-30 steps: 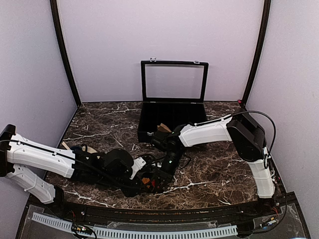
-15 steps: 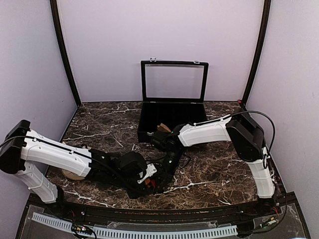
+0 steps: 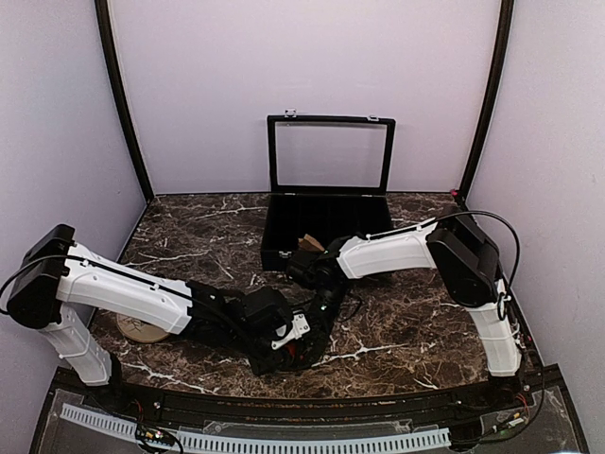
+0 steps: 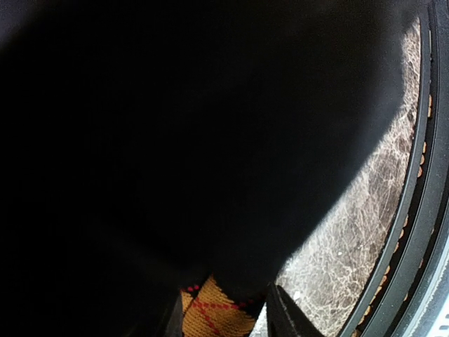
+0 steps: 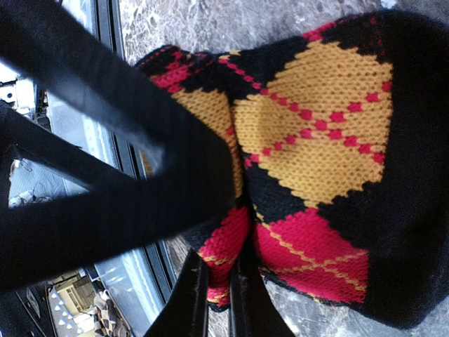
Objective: Roll the socks
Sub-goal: Roll the sock at the center of the board.
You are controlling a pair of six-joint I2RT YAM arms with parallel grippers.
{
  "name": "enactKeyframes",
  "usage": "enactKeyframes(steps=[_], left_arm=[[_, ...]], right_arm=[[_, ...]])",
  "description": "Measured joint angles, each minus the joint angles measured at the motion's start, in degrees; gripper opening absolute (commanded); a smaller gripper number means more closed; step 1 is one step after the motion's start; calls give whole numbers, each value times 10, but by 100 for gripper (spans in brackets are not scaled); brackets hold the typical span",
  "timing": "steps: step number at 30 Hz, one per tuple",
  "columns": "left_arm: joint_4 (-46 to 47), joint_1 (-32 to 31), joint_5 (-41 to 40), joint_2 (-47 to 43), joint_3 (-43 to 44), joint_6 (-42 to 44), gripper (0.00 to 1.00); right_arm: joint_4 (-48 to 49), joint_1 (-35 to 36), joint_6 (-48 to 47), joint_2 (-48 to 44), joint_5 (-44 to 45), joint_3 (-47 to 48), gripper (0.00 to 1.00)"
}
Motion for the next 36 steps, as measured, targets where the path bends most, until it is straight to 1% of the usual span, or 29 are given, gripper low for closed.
enactKeyframes(steps=[2, 8, 25, 30, 36], left_arm=[[0, 0, -2, 4, 3, 6, 38], [2, -1, -4, 14, 11, 15, 36], [-8, -2, 12, 10, 9, -11, 39], [-23, -3, 14, -6, -2, -25, 41], [-38, -5, 14, -18, -17, -33, 41]], right_arm=[[0, 0, 0, 0, 0, 0, 3], [0, 0, 0, 0, 0, 0, 3], [0, -2, 0, 0, 0, 0, 3], [1, -4, 0, 0, -4, -5, 3], [4, -8, 0, 0, -15, -12, 3]])
